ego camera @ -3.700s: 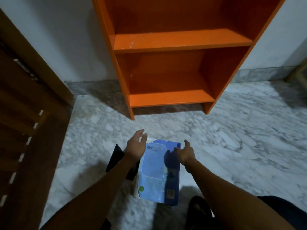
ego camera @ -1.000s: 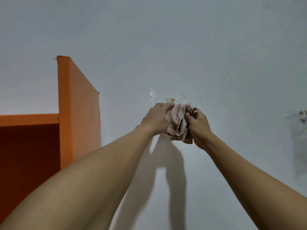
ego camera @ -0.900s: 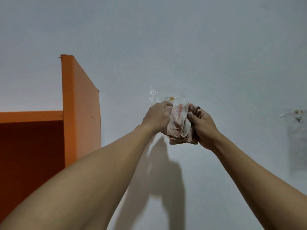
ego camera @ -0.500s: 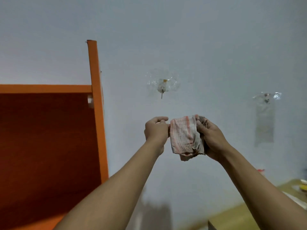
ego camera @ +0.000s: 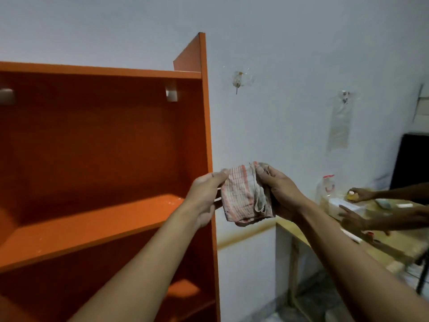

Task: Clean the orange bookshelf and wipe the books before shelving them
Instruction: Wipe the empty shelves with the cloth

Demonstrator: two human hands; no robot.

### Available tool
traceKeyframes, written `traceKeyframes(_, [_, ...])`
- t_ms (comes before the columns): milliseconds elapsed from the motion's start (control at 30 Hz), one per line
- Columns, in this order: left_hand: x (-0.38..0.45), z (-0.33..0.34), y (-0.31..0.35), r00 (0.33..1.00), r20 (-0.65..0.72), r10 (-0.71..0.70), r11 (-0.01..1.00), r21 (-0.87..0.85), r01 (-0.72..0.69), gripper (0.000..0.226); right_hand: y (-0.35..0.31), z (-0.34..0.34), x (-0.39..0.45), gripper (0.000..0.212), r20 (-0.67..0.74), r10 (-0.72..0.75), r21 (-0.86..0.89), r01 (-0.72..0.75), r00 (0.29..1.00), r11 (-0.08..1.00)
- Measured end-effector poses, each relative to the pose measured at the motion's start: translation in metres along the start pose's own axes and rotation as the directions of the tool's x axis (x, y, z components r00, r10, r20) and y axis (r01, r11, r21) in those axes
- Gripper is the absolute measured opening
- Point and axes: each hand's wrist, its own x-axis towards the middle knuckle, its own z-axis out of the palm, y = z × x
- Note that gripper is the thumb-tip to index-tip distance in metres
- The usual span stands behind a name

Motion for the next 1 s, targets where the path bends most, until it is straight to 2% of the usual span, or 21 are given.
traceKeyframes(67, [-0.027, -0.028, -0.002, 0.997, -0.07, 0.018, 0.998, -0.05, -0.022, 0.016, 0.012, 0.035, -0.024, 0.038, 0.021, 0.087, 0.019, -0.087, 0.996, 0.996])
traceKeyframes(133, [-0.052, -0.052, -0.002, 0.99, -0.14, 0.023, 0.995, -0.09, -0.036, 0.016, 0.022, 0.072, -0.048, 0.054, 0.101, 0.158, 0.012, -0.16, 0.982, 0.987])
traceKeyframes(233, [-0.084, -0.083, 0.0, 0.972, -0.218, 0.088, 0.996, -0.007, -0.091, 0.015, 0.038, 0.121, -0.068, 0.058, 0.158, 0.176, -0.063, -0.168, 0.972, 0.984])
traceKeyframes(267, [-0.093, -0.093, 0.001, 0.967, -0.23, 0.113, 0.994, 0.024, -0.111, 0.015, 0.045, 0.133, -0.071, 0.056, 0.149, 0.167, -0.082, -0.156, 0.975, 0.984])
traceKeyframes(400, [-0.122, -0.132, 0.001, 0.95, -0.257, 0.177, 0.98, 0.138, -0.146, 0.015, 0.066, 0.164, -0.074, 0.024, 0.135, 0.128, -0.109, -0.113, 0.983, 0.988])
traceKeyframes(467, [-0.133, -0.149, 0.004, 0.956, -0.26, 0.134, 0.989, 0.094, -0.113, 0.014, 0.068, 0.176, -0.075, 0.019, 0.163, 0.123, -0.114, -0.105, 0.979, 0.988])
traceKeyframes(567, [-0.14, -0.168, 0.007, 0.963, -0.261, 0.059, 0.994, 0.1, -0.034, 0.027, 0.067, 0.188, -0.073, 0.016, 0.225, 0.083, -0.158, -0.047, 0.971, 0.986])
traceKeyframes(633, [-0.14, -0.175, 0.008, 0.955, -0.287, 0.078, 0.987, 0.154, -0.035, 0.018, 0.065, 0.194, -0.068, 0.02, 0.246, 0.077, -0.166, -0.037, 0.966, 0.985])
traceKeyframes(733, [-0.131, -0.178, 0.011, 0.915, -0.369, 0.165, 0.979, 0.177, -0.106, 0.018, 0.068, 0.196, -0.058, 0.027, 0.256, 0.09, -0.038, -0.083, 0.962, 0.996])
traceKeyframes(833, [-0.117, -0.172, 0.015, 0.879, -0.416, 0.235, 0.97, 0.155, -0.186, 0.015, 0.083, 0.199, -0.059, 0.034, 0.322, 0.186, 0.169, -0.249, 0.928, 0.954])
traceKeyframes(933, [-0.102, -0.167, 0.012, 0.853, -0.436, 0.286, 0.953, 0.219, -0.207, 0.015, 0.107, 0.207, -0.067, 0.026, 0.355, 0.258, 0.233, -0.352, 0.898, 0.906])
traceKeyframes(1000, [-0.095, -0.167, 0.008, 0.848, -0.433, 0.305, 0.942, 0.268, -0.202, 0.014, 0.114, 0.207, -0.061, 0.032, 0.306, 0.279, 0.283, -0.367, 0.91, 0.886])
